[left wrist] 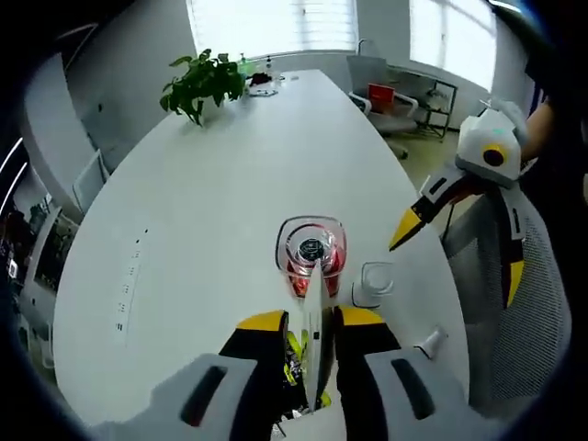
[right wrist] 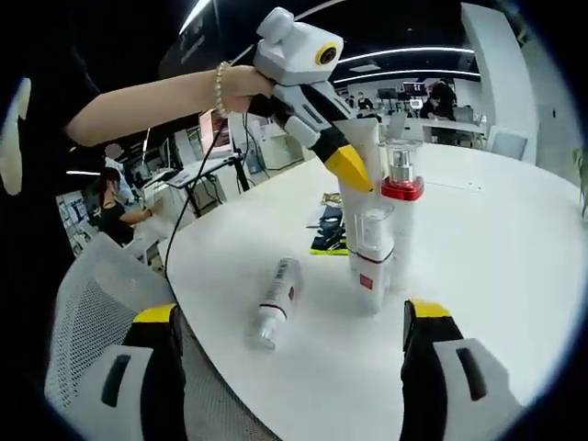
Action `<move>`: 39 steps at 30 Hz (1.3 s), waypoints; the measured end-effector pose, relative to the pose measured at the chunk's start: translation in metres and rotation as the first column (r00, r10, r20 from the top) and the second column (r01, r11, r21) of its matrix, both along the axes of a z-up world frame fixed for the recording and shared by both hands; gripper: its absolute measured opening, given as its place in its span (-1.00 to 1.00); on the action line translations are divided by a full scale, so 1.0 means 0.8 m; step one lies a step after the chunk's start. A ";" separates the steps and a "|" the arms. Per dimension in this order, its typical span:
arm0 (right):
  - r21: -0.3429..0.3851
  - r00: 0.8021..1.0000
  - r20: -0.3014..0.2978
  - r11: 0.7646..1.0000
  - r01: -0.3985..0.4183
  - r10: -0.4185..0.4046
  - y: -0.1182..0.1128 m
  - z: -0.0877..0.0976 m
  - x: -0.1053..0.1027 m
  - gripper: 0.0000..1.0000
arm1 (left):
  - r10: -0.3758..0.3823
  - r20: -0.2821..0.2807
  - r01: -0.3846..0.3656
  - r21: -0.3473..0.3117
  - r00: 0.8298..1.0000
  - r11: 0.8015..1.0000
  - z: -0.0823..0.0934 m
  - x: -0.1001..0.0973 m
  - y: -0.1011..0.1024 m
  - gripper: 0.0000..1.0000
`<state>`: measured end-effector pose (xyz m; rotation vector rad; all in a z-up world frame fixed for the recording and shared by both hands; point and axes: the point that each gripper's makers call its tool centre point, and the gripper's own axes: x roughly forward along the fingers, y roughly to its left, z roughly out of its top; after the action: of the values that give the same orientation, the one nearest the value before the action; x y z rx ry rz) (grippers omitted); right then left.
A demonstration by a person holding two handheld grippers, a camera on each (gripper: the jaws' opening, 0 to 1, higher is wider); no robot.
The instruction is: Arrange the skincare products in the storage area until every visible bottle or jar stands upright without overlapping.
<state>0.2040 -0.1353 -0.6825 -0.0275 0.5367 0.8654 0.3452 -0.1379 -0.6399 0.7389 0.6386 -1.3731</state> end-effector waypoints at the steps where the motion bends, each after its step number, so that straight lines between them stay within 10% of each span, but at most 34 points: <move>1: 0.000 1.000 0.000 1.000 0.000 0.000 0.000 0.000 0.000 0.99 | 0.003 0.000 -0.003 -0.003 1.000 1.000 0.001 0.001 0.001 -0.50; 39: -0.026 1.000 0.016 1.000 0.009 -0.009 -0.001 0.000 0.002 0.99 | 0.224 -0.019 -0.224 -0.034 0.974 0.974 0.008 -0.029 0.076 0.19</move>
<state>0.2055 -0.1361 -0.6829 -0.0558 0.5334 0.8490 0.3222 -0.0768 -0.6331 0.6090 0.6862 -1.1800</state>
